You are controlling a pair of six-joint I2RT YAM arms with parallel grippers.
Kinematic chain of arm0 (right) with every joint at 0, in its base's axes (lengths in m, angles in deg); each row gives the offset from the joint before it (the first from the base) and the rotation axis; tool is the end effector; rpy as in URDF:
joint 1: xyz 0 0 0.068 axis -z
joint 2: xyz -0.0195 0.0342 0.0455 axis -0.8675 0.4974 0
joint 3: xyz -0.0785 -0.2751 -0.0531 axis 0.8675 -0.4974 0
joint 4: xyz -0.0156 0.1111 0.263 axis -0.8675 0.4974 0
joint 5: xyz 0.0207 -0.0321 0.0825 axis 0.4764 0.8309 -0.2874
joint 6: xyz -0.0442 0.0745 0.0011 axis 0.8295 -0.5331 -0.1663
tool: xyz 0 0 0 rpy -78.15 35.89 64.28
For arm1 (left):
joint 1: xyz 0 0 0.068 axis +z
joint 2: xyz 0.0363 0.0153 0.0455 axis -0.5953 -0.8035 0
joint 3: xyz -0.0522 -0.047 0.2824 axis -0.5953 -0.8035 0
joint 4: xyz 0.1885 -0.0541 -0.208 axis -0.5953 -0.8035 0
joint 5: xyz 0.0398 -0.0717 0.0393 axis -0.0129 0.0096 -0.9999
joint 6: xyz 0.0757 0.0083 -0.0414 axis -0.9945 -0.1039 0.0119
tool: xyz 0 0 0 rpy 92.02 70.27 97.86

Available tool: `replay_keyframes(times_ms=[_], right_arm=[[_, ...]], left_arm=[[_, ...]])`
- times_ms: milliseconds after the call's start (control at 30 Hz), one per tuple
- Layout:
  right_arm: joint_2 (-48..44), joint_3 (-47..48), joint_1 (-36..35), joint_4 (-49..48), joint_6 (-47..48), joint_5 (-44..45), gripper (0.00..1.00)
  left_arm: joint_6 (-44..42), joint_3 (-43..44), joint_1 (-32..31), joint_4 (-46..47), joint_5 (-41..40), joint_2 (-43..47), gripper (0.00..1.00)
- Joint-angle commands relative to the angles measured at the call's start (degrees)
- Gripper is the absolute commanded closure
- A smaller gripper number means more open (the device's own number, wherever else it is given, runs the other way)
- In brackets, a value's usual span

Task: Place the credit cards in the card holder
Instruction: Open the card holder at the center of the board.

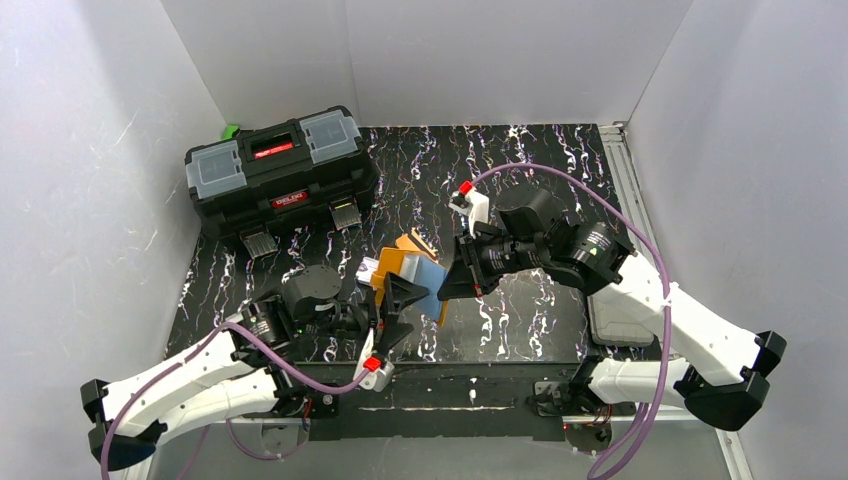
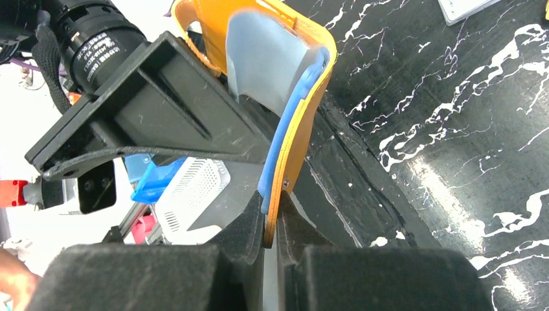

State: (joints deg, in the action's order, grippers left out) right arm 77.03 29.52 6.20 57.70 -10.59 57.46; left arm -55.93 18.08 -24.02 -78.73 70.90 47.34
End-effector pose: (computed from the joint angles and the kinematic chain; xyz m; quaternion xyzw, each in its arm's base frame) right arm 0.1424 0.2458 0.4080 -0.2700 0.8193 0.4457 0.2391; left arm 0.0692 -0.1970 0.3403 0.7654 0.1497 -0.1171 0.6149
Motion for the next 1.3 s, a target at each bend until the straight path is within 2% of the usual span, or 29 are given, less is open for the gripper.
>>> replay_keyframes(times_ms=[0,167,367,767,900,1267], right_arm=[[-1.97,-0.17,0.01,-1.31,-0.38,-1.84,0.99],[-1.54,-0.15,0.01,-2.37,-0.93,-2.39,0.99],[-1.00,-0.10,0.02,-3.24,-1.36,-2.27,0.99],[-0.59,-1.10,-0.01,-6.04,-2.75,-1.70,0.99],[-0.21,-1.36,0.00,-6.20,-2.68,-1.76,0.99],[-0.91,-2.17,-0.06,-4.60,-1.75,-1.10,0.99]], left_arm=[[1.90,-1.05,0.16,-0.22,-2.50,0.95,0.16],[4.83,-0.54,0.15,3.08,-3.71,-0.39,0.16],[12.48,2.51,0.15,6.50,-4.57,-2.91,0.16],[23.11,3.98,-0.27,12.15,-5.65,-5.27,0.25],[24.08,4.19,-0.27,12.67,-6.40,-5.46,0.28],[23.36,4.75,-0.27,9.72,-6.20,-4.37,0.45]])
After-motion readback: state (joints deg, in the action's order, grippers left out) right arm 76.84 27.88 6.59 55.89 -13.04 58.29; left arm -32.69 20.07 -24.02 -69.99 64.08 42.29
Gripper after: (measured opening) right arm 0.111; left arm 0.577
